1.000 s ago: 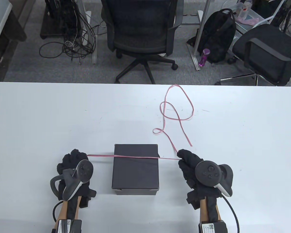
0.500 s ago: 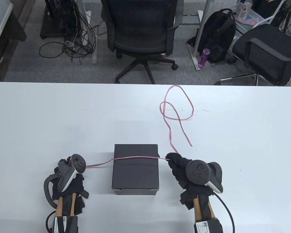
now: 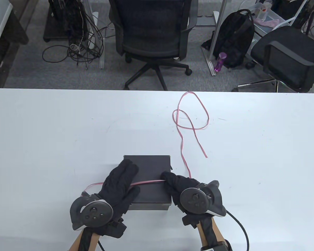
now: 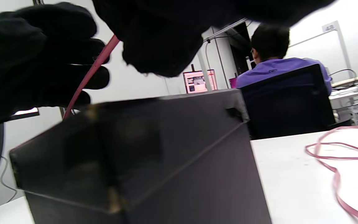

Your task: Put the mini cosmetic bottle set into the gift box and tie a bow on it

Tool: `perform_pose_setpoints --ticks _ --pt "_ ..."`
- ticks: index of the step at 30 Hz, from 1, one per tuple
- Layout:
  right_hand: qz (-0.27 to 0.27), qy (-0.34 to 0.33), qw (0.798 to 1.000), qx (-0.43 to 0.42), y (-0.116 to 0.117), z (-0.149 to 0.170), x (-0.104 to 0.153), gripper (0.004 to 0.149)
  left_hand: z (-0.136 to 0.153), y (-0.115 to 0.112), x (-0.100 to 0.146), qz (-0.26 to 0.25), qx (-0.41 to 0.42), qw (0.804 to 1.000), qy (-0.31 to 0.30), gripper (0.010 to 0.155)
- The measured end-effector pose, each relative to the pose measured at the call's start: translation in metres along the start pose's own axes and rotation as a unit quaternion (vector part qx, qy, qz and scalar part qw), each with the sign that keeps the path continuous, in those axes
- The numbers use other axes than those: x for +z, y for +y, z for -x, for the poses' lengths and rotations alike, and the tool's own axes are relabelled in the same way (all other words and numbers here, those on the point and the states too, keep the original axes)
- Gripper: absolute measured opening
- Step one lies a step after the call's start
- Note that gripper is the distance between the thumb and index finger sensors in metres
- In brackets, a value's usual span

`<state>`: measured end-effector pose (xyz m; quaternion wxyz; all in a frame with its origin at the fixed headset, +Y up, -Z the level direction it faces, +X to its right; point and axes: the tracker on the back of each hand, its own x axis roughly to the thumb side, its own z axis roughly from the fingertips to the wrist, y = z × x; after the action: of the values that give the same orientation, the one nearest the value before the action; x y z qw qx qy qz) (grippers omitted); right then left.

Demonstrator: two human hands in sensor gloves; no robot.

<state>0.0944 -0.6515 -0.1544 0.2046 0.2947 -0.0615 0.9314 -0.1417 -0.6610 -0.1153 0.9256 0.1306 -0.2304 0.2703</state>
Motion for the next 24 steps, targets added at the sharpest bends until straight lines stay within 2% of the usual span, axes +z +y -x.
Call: perform_pose_setpoints --ticks 3,8,18,24 --pt "-0.002 -0.015 1.0 -0.004 0.001 -0.008 0.0 0.041 -0.002 -0.01 -0.001 0.032 -0.024 0.999 -0.004 0.076" --pt "-0.001 -0.027 1.0 0.004 0.004 -0.015 -0.001 0.041 -0.006 -0.017 -0.002 0.05 -0.022 0.998 -0.006 0.076" --pt "-0.01 -0.023 1.0 -0.004 0.006 -0.016 -0.002 0.042 -0.012 -0.022 0.001 0.007 -0.083 0.997 0.006 0.06" --pt "-0.02 -0.024 0.999 -0.015 0.008 -0.017 -0.003 0.042 -0.012 -0.021 0.0 0.014 -0.085 0.996 0.012 0.048"
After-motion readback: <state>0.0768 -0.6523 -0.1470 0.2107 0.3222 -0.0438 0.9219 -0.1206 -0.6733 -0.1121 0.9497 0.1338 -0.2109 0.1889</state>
